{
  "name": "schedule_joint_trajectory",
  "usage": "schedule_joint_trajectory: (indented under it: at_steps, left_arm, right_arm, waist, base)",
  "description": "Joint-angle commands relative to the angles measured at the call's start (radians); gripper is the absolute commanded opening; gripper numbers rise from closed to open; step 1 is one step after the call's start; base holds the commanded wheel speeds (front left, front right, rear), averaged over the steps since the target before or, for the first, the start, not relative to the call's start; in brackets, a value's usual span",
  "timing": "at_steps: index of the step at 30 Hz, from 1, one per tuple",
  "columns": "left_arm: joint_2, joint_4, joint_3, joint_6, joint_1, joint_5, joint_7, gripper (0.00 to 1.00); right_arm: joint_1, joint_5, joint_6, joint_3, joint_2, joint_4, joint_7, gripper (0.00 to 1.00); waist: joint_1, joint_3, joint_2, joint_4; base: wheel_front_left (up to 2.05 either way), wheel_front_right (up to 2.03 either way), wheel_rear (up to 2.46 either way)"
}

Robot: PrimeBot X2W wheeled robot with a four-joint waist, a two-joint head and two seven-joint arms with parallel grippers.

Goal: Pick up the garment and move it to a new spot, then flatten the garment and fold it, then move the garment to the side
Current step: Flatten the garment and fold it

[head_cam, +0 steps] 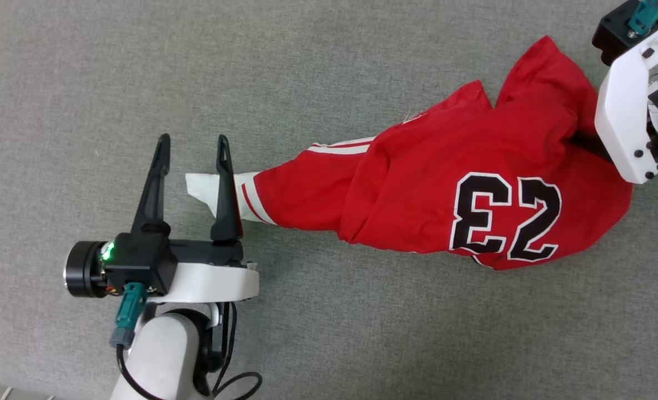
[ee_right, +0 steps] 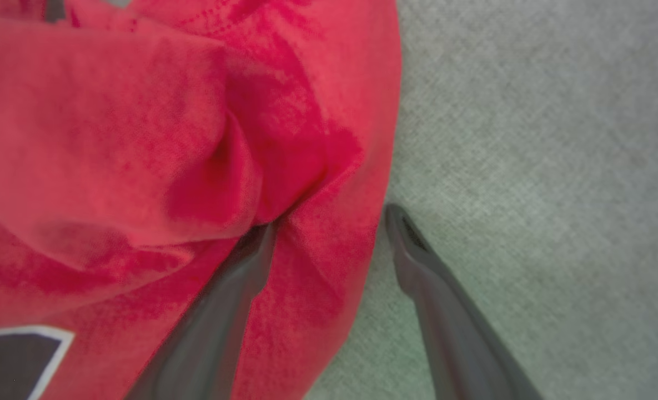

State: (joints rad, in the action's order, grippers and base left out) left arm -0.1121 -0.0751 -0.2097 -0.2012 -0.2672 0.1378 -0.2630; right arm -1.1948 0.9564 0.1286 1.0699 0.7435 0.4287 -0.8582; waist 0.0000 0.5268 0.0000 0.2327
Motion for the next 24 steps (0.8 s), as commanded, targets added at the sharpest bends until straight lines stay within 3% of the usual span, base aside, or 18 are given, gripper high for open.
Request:
schedule_joint_trajectory:
  at_steps: [1,3,4,5,6,15,24]
  left_arm:
    - [0.009,0.003,0.014,0.009,-0.002,-0.009,-0.002,1.0]
    - [0.019,0.008,0.027,0.022,0.001,-0.018,-0.002,1.0]
    - [0.021,0.012,0.034,0.027,0.005,-0.022,-0.002,1.0]
    - [0.023,0.013,0.044,0.031,0.009,-0.027,-0.002,1.0]
    - [0.026,0.016,0.052,0.034,0.014,-0.03,-0.002,1.0]
    - [0.04,0.042,0.109,0.067,0.074,-0.057,-0.002,1.0]
    - [0.043,0.072,0.15,0.094,0.171,-0.071,-0.003,1.0]
  right_arm:
    - [0.103,0.014,0.004,0.089,-0.028,0.022,-0.009,1.0]
    - [0.106,0.029,0.004,0.105,-0.027,0.026,0.016,1.0]
    - [0.097,0.029,0.004,0.108,-0.028,0.024,0.034,0.91]
    - [0.082,0.029,0.004,0.108,-0.028,0.023,0.055,0.2]
    - [0.068,0.029,0.004,0.11,-0.029,0.019,0.075,0.0]
    - [-0.051,0.062,0.002,0.102,0.032,-0.097,0.349,0.0]
    - [0.077,0.087,0.002,0.158,0.233,-0.413,0.56,0.0]
  waist:
    - [0.0,0.008,0.0,0.007]
    - [0.0,0.004,0.0,0.004]
    - [0.0,-0.001,0.0,0.002]
    - [0.0,-0.009,0.0,-0.002]
    - [0.0,-0.018,0.0,-0.007]
    - [0.0,-0.153,0.0,-0.059]
    - [0.0,-0.296,0.0,-0.13]
  base:
    - [0.0,0.0,0.0]
    - [0.0,0.0,0.0]
    - [0.0,0.0,0.0]
    - [0.0,0.0,0.0]
    - [0.0,0.0,0.0]
    - [0.0,0.0,0.0]
    - [0.0,0.0,0.0]
